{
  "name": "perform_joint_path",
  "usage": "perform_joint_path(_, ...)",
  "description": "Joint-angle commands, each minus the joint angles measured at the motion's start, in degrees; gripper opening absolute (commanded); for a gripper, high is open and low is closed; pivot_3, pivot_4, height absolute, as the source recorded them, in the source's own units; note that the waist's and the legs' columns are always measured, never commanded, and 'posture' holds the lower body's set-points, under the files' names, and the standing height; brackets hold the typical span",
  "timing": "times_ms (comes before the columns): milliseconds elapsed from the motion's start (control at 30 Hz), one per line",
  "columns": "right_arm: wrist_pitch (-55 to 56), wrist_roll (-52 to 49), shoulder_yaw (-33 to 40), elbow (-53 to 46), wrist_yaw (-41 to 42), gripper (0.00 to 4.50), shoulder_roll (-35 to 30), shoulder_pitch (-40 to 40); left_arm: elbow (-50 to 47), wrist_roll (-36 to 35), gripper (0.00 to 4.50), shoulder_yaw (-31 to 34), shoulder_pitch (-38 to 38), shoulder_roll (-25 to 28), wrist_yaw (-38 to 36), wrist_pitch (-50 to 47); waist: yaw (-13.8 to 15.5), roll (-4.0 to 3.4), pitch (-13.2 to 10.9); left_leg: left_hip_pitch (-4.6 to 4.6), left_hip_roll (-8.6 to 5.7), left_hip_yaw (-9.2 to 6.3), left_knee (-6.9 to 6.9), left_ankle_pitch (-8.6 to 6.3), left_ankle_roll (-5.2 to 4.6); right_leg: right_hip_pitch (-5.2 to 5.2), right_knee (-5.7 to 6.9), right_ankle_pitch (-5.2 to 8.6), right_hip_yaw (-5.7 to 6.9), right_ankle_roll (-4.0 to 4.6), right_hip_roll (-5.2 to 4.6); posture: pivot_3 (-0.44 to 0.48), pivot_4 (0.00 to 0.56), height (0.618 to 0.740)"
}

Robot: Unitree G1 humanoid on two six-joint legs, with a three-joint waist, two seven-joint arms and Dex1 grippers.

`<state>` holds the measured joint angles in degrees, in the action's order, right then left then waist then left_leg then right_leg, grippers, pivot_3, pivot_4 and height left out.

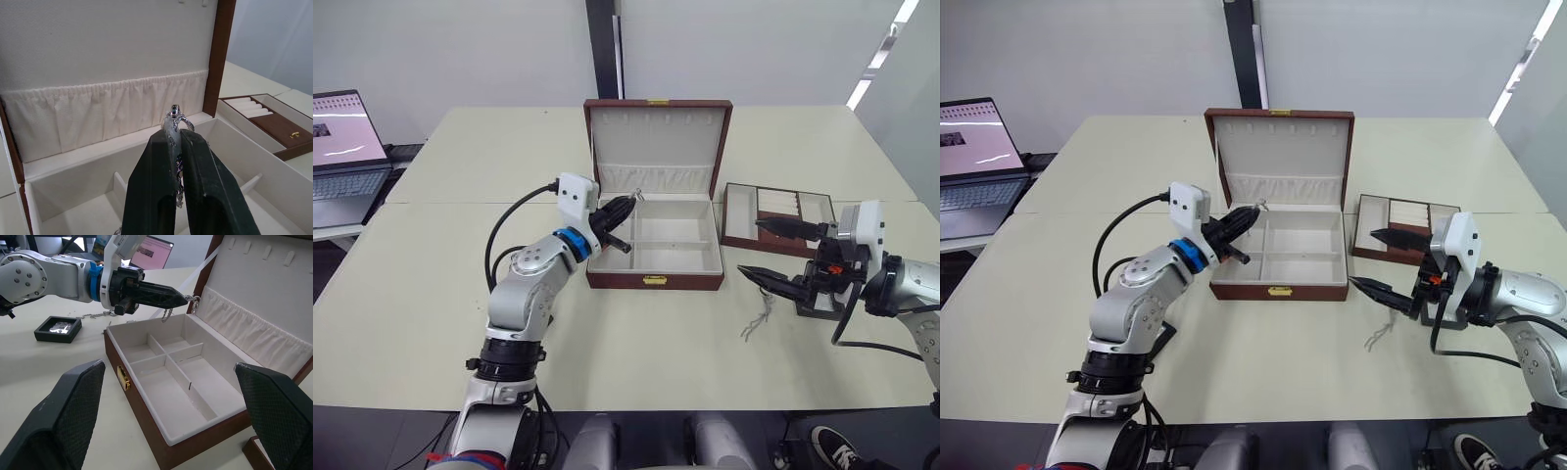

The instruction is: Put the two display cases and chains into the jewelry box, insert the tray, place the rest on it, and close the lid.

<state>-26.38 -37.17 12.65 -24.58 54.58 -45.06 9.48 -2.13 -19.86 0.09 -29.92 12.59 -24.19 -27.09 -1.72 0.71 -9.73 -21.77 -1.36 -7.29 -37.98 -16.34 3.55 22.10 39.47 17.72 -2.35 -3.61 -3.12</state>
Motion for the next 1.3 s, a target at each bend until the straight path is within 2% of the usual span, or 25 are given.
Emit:
perform_joint_path(33, 0.09, -0.77, 2.1, -2.2, -0.8, 4.5, -0.61, -0.21, -0.47, 2.45, 0.01, -0.6, -0.84, -1.02, 2.51, 1.79, 0.01, 0.01, 0.0, 0.0, 0.0, 0.02, 0.0, 0.0, 0.0, 0.0, 0.0, 0.0, 0.0, 0.0, 0.0, 0.0, 0.15, 0.74)
perform_joint_path(300, 0.16, -0.69, 1.91, -2.21, -1.11, 4.5, -0.53, -0.39, 0.6, 6.14, 0.01, 0.55, -0.53, -2.89, 8.85, 1.09, 0.06, 0.03, -0.02, 0.0, -0.01, 0.07, 0.0, 0.0, 0.0, 0.0, -0.01, 0.0, 0.0, 0.0, 0.0, 0.0, 0.15, 0.74)
perform_joint_path(1100, 0.1, -0.46, 1.63, -1.61, -0.8, 4.5, -0.79, -0.15, 1.1, 6.63, 0.01, 0.74, 0.17, -3.67, 10.19, 0.11, 0.09, 0.08, -0.05, -0.01, -0.01, 0.08, 0.0, 0.01, 0.02, -0.01, -0.02, 0.0, 0.0, -0.01, -0.01, 0.0, 0.15, 0.74)
perform_joint_path(1300, -0.07, -0.44, 1.56, -1.52, -0.83, 4.5, -0.87, -0.1, 0.44, 6.54, 1.68, 0.31, 0.18, -4.36, 9.9, -0.24, 0.09, 0.09, -0.05, -0.01, -0.01, 0.08, 0.0, 0.01, 0.02, -0.01, -0.02, 0.0, 0.0, 0.0, 0.0, 0.0, 0.15, 0.74)
